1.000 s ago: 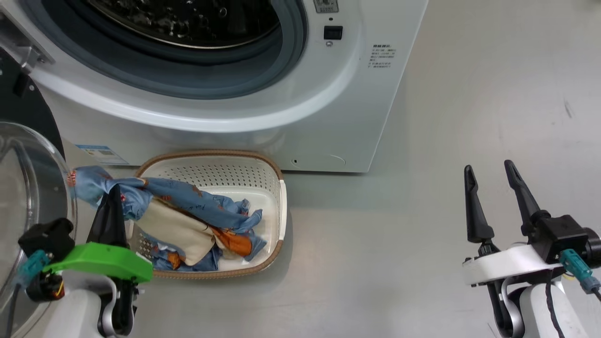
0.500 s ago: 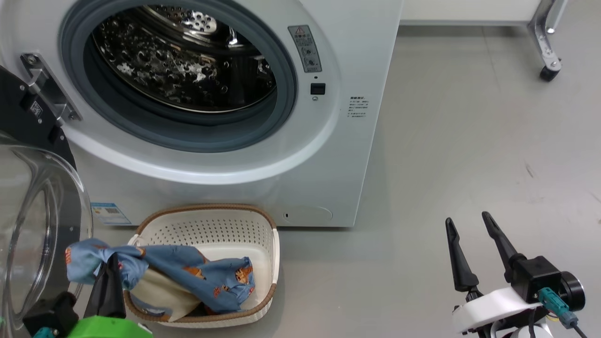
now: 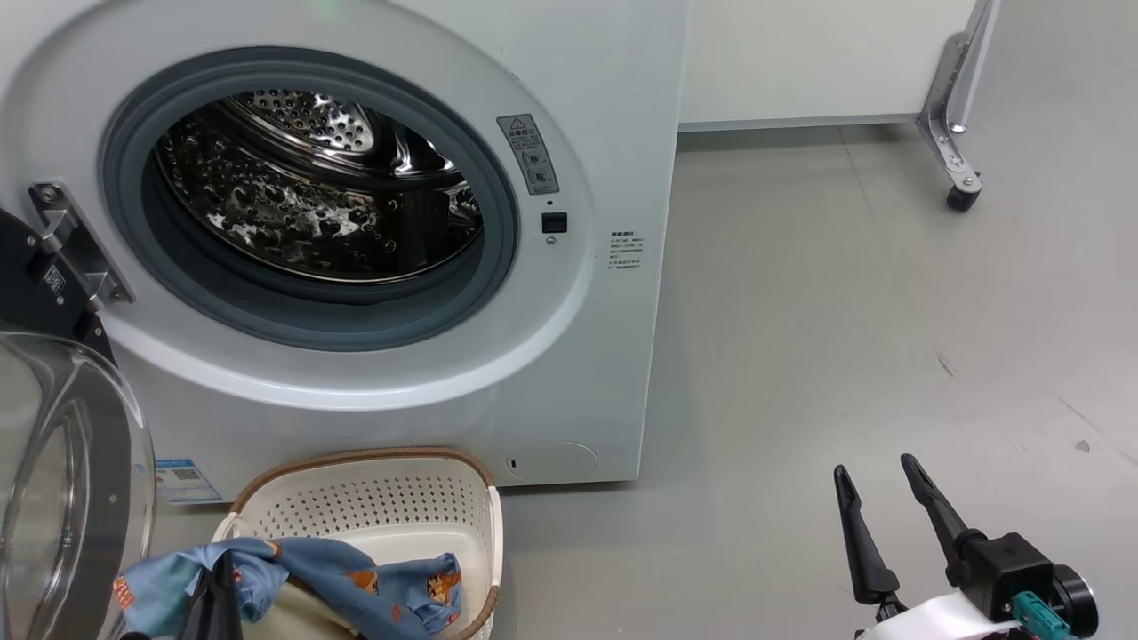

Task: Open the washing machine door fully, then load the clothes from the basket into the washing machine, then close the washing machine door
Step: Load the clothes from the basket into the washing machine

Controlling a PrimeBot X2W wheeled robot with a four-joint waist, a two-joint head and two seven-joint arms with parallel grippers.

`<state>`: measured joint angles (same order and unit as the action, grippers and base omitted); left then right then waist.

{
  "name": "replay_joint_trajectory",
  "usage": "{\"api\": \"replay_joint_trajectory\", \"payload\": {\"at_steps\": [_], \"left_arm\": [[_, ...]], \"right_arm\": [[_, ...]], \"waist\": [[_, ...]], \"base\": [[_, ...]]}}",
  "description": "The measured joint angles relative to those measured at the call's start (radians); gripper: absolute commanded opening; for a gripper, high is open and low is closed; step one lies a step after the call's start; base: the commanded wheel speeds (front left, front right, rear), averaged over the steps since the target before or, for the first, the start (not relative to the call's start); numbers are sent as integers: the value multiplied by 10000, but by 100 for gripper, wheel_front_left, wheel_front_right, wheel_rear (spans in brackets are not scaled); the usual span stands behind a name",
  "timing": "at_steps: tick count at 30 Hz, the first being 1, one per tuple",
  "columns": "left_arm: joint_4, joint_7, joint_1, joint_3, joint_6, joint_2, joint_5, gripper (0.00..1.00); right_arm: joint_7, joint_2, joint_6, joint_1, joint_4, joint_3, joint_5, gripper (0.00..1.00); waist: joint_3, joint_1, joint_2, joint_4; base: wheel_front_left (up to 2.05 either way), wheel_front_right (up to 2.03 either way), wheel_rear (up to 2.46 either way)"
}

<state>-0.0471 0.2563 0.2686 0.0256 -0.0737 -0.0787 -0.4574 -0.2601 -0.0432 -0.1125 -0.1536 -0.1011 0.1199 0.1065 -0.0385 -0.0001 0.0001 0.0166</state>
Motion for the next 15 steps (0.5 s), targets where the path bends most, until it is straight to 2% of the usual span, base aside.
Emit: {"api": "replay_joint_trajectory", "payload": {"at_steps": [15], "left_arm": [[863,0,-79,-98,-6,40,86,0]], "right_arm": [[0,15,-12,-1,184,334,0,100]], "waist": [[461,0,0,-547]], "base": [[0,0,0]]}}
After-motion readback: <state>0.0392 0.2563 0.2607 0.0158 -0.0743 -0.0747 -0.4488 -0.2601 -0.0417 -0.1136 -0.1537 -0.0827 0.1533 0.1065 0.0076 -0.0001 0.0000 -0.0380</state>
